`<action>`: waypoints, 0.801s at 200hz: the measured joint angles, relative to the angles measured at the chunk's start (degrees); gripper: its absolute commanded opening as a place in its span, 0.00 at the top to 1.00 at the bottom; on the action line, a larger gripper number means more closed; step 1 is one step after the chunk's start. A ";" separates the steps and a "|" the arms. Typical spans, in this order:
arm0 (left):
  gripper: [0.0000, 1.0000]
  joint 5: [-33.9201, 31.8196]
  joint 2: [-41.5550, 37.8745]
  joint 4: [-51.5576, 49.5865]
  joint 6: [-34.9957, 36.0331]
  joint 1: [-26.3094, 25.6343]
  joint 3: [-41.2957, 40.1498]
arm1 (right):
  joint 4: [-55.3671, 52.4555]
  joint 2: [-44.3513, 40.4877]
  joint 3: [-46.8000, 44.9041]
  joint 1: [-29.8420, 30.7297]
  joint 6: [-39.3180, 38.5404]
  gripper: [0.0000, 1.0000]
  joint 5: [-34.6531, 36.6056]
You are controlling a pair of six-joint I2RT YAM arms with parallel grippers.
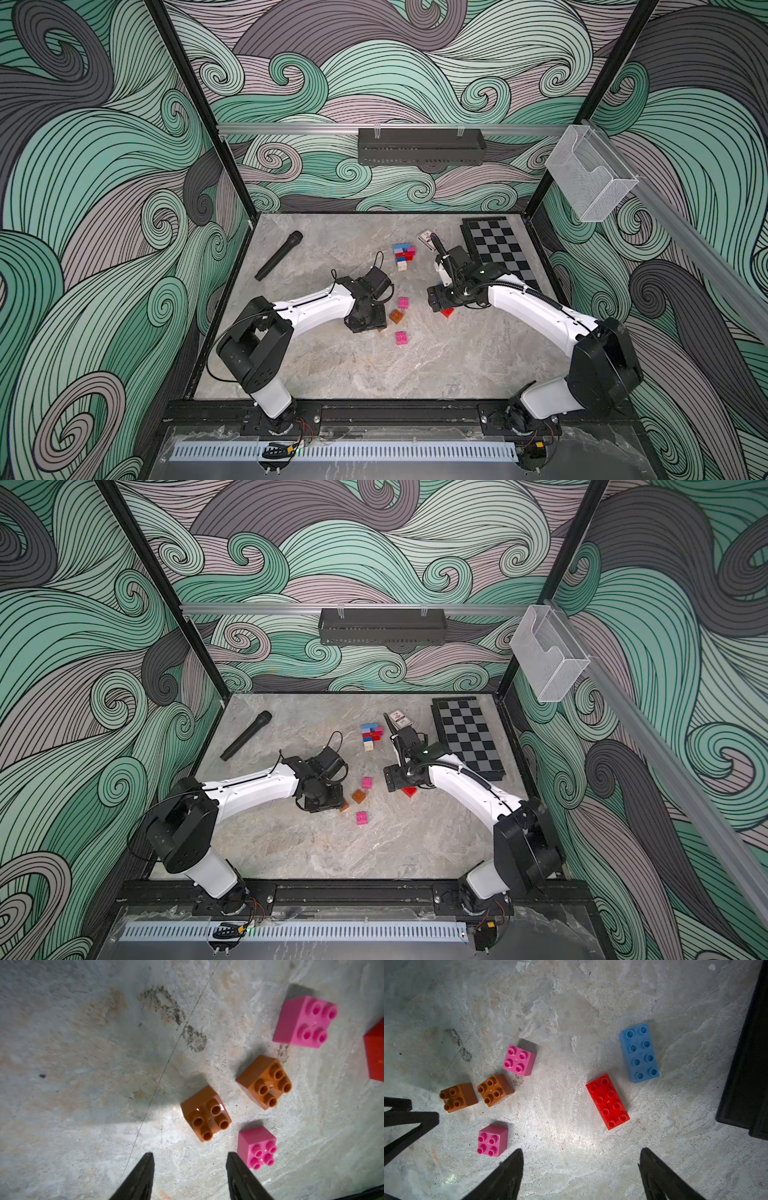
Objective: Assemble the letter p with lego
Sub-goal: Pick up the lego brick from the center of the board.
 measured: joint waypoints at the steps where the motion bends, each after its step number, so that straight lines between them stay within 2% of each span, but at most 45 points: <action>1: 0.42 -0.04 0.11 0.07 -0.02 -0.02 0.00 | 0.02 -0.04 -0.04 0.00 0.02 0.12 -0.07; 46: 0.43 -0.55 3.30 1.27 -0.83 -0.35 2.38 | 0.83 -0.70 -0.42 0.00 0.02 0.12 -0.83; 94: 0.49 -0.52 5.46 1.92 -0.90 -0.70 4.07 | 1.18 -0.79 -1.14 0.00 0.02 0.12 -1.25; 160: 0.54 -0.52 6.38 1.75 -1.18 -0.98 4.22 | 1.77 -0.79 -1.31 0.00 0.02 0.12 -1.73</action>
